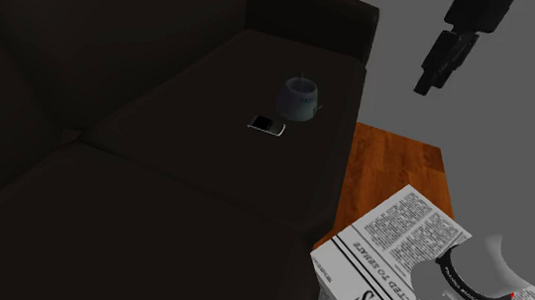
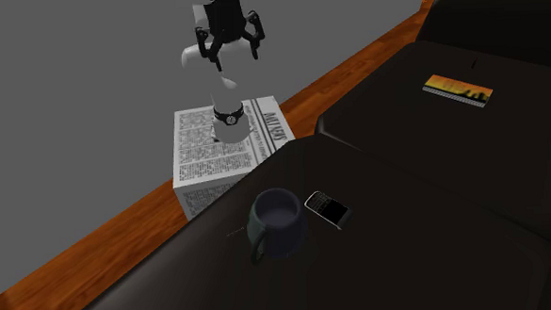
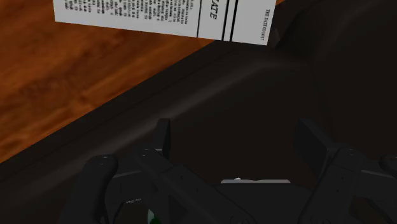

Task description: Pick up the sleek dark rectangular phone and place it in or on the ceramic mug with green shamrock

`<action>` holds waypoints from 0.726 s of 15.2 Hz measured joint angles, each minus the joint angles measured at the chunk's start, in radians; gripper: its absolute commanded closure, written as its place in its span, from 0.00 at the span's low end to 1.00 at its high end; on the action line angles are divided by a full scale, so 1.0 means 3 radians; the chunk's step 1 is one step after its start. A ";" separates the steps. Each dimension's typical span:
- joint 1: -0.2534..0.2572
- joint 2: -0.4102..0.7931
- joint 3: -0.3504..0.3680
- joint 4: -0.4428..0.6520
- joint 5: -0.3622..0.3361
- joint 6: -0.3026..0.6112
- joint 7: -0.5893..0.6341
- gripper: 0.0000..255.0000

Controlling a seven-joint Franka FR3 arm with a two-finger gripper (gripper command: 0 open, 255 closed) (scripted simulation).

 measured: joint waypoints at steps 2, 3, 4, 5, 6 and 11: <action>0.0010 0.0053 0.0018 -0.0001 0.0007 0.0057 0.0001 0.00; 0.0018 0.0118 0.0027 -0.0004 0.0003 0.0130 -0.0016 0.00; 0.0031 0.0199 0.0049 -0.0016 0.0007 0.0229 -0.0024 0.00; 0.0046 0.0277 0.0075 -0.0031 0.0011 0.0330 -0.0029 0.00; 0.0067 0.0380 0.0115 -0.0026 0.0026 0.0440 -0.0020 0.00; 0.0132 0.0858 0.0236 0.0034 0.0020 0.0906 -0.0049 0.00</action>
